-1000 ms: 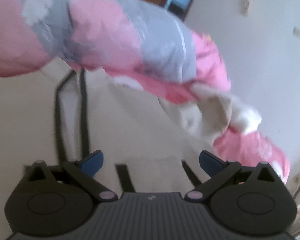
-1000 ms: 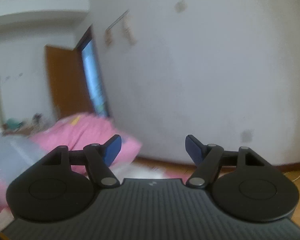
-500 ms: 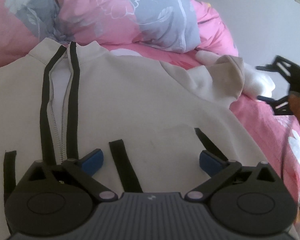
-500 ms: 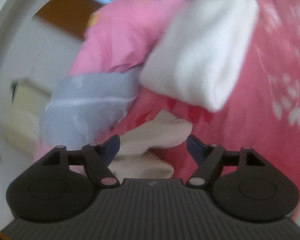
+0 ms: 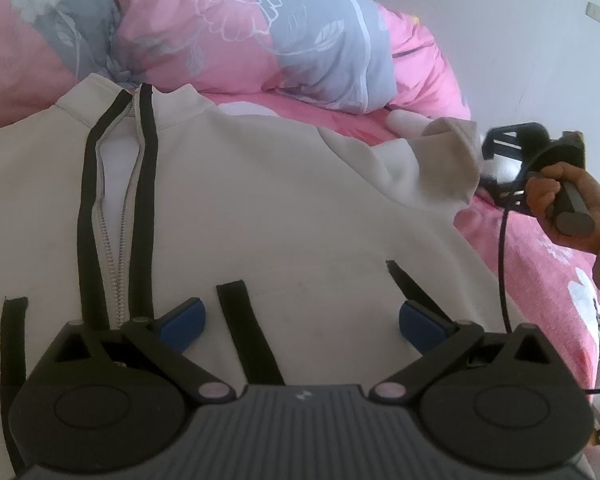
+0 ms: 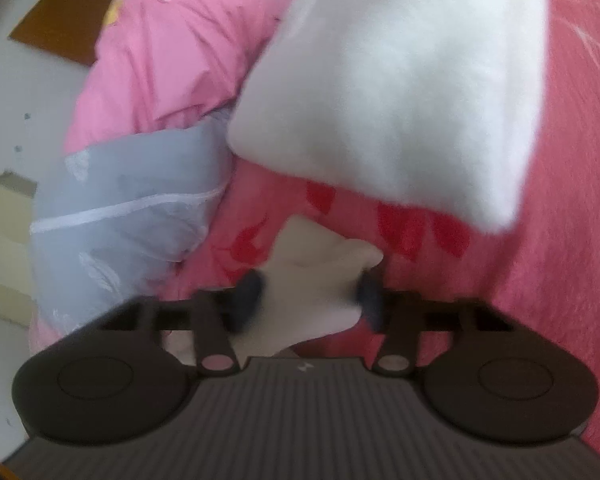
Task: Fold clothes
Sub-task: 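Grasp the hoodie sleeve cuff with the right tool and lift it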
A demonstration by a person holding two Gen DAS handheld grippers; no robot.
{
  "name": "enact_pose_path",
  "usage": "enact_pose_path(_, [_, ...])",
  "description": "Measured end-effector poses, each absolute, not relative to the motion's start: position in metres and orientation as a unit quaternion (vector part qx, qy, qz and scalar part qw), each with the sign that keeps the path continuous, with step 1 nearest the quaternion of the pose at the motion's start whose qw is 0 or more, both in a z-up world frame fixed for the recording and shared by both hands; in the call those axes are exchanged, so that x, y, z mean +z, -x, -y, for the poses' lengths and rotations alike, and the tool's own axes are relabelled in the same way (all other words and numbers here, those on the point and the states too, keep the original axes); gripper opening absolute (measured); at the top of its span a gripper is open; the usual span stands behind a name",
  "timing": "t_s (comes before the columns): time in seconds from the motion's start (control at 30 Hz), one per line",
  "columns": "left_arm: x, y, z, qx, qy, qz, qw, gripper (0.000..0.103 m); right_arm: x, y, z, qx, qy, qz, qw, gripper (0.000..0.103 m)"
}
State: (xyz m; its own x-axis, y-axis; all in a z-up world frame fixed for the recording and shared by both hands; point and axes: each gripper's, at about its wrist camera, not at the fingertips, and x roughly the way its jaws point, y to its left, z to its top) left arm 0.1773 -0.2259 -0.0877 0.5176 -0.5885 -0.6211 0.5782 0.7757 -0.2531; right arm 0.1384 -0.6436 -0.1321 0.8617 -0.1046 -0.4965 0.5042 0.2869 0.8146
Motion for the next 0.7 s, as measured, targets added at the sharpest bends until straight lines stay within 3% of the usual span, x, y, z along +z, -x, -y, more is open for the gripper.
enact_pose_path(0.03, [-0.088, -0.177, 0.226, -0.335, 0.008, -0.359, 0.871, 0.103, -0.129, -0.133, 0.643, -0.187, -0.562, -0.164, 0.789, 0.020])
enact_pose_path(0.23, [-0.087, -0.178, 0.226, -0.335, 0.009, -0.359, 0.871, 0.103, -0.073, -0.091, 0.626, -0.114, -0.461, -0.067, 0.877, 0.006])
enact_pose_path(0.37, [-0.087, -0.179, 0.226, -0.335, 0.008, -0.359, 0.871, 0.103, -0.034, -0.036, 0.620, -0.056, -0.368, -0.001, 0.928, 0.006])
enact_pose_path(0.5, [-0.087, -0.179, 0.227, -0.334, 0.005, -0.359, 0.872, 0.103, -0.031, 0.021, 0.628, -0.052, -0.335, 0.038, 0.940, 0.006])
enact_pose_path(0.7, [-0.087, -0.177, 0.228, -0.332, -0.002, -0.358, 0.873, 0.103, -0.082, 0.083, 0.682, -0.223, -0.392, -0.022, 0.892, 0.011])
